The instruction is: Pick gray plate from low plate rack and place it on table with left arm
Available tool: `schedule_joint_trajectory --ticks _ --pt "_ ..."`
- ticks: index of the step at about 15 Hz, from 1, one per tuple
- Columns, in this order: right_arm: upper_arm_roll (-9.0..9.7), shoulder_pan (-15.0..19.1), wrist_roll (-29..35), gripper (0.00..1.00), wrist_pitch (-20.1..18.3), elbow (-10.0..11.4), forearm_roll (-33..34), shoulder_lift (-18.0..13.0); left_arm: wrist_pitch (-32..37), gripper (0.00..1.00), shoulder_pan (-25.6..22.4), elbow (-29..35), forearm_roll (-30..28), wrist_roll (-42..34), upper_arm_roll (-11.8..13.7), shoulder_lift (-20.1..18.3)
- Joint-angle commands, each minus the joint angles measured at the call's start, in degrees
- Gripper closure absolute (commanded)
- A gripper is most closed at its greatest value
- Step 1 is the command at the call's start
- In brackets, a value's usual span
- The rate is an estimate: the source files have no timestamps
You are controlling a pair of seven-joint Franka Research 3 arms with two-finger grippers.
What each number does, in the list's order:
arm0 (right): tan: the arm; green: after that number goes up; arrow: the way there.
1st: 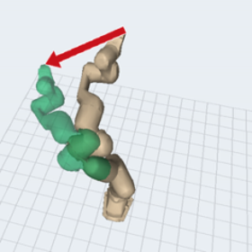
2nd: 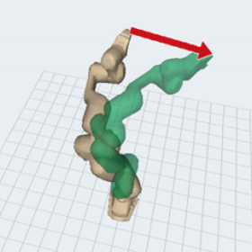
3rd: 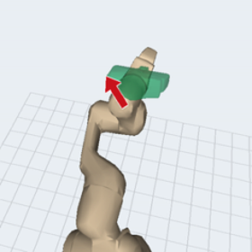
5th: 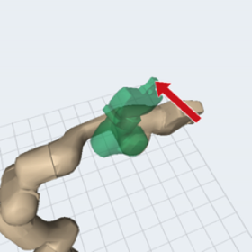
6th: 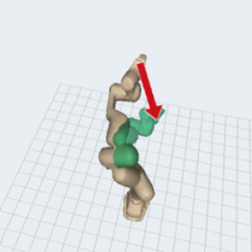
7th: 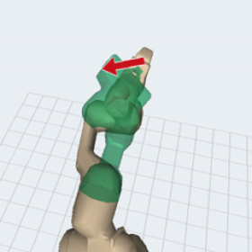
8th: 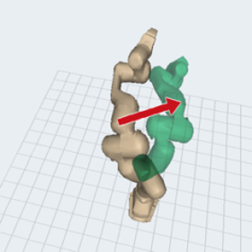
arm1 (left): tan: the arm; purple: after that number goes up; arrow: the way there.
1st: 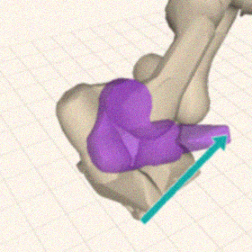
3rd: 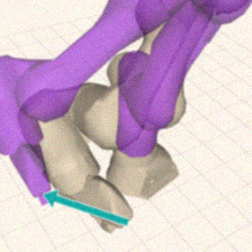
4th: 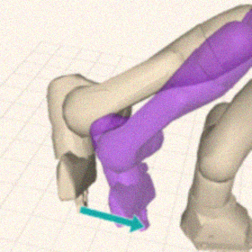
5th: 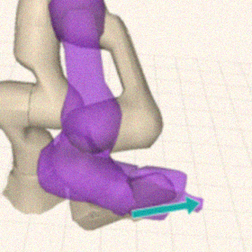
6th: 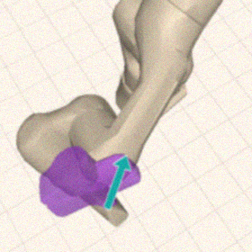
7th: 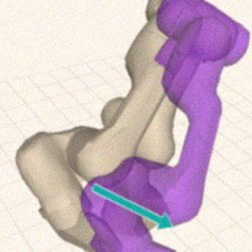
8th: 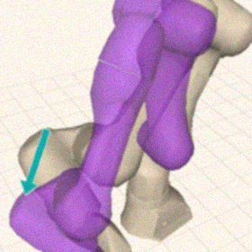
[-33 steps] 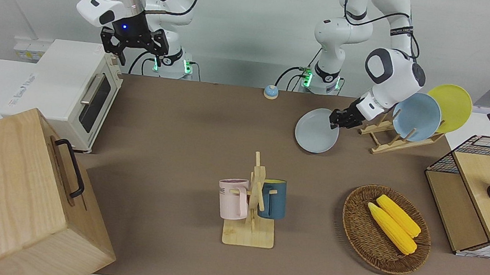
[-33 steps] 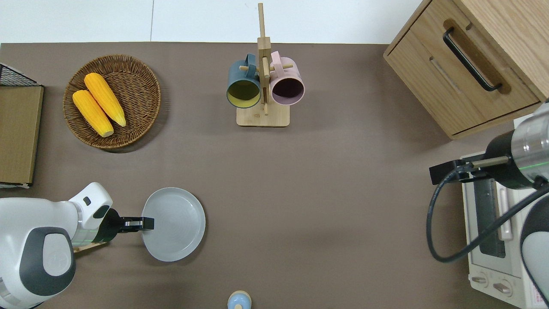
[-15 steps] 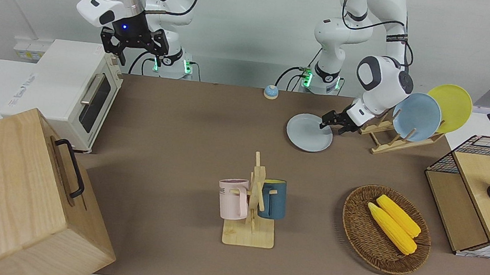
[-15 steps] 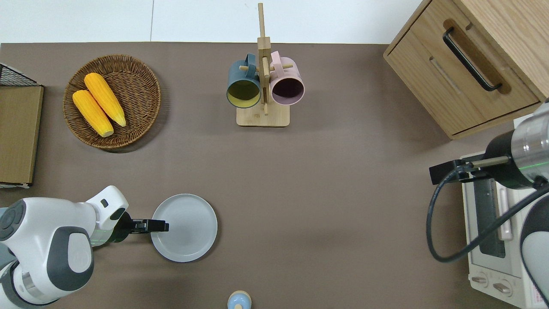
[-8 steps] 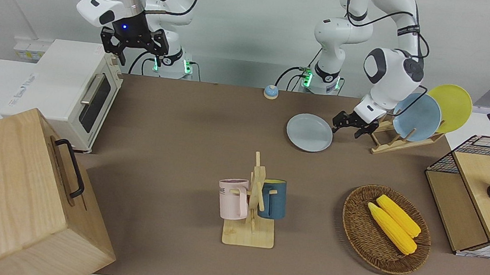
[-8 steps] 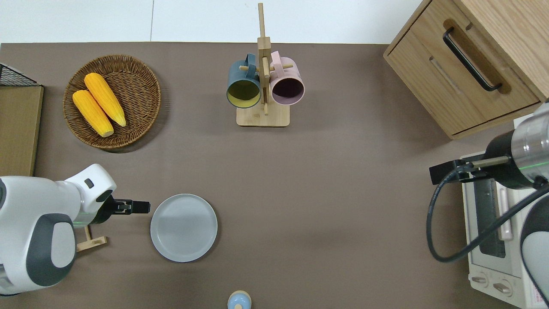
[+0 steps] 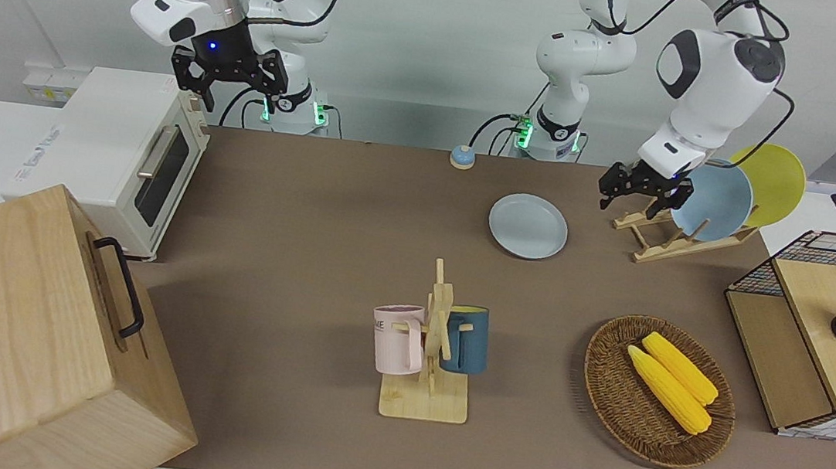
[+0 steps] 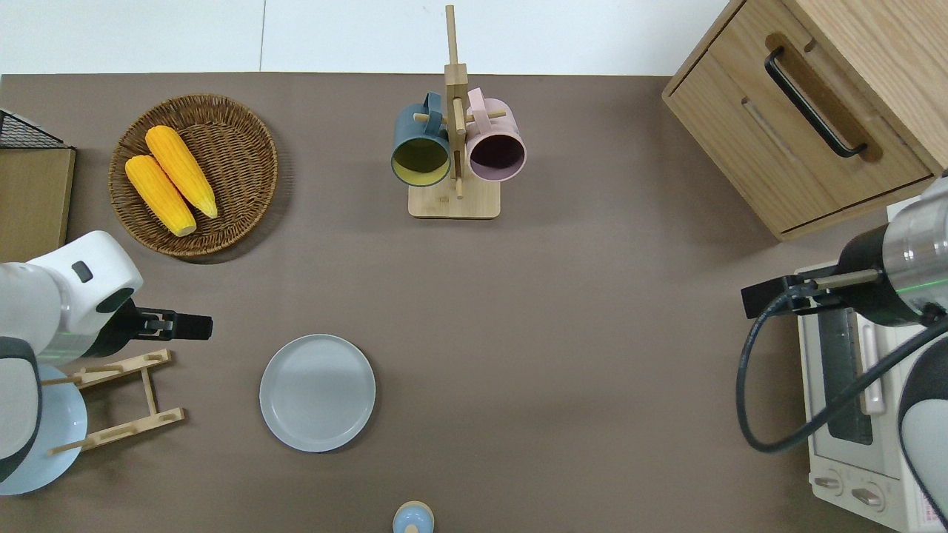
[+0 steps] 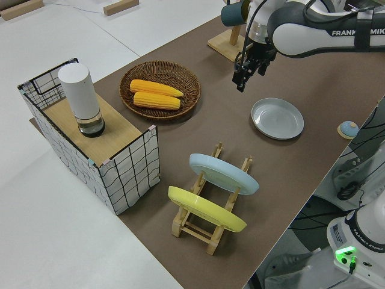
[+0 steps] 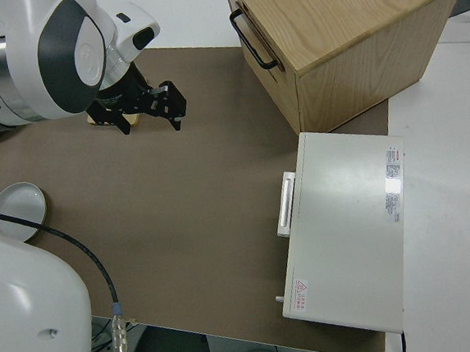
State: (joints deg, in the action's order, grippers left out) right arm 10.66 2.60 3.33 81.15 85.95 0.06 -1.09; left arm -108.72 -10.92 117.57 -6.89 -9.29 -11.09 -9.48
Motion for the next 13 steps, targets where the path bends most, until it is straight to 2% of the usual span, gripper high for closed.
schedule_joint_trajectory --ticks 1,3,8,13 --pt "0.33 0.56 0.01 0.011 -0.82 -0.35 -0.59 -0.14 6.48 0.0 -0.24 -5.41 2.93 1.12 0.28 0.51" --pt "0.33 0.56 0.01 0.011 -0.82 -0.35 -0.59 -0.14 8.52 0.0 -0.06 -6.64 6.18 0.68 0.63 0.51" --pt "0.33 0.56 0.01 0.011 -0.82 -0.35 -0.59 -0.14 9.14 0.01 0.55 -6.65 7.68 -2.56 0.45 0.51" --pt "0.33 0.56 -0.08 0.013 -0.82 -0.35 -0.59 -0.14 8.7 0.0 0.29 -6.65 7.34 -2.31 0.45 0.51"
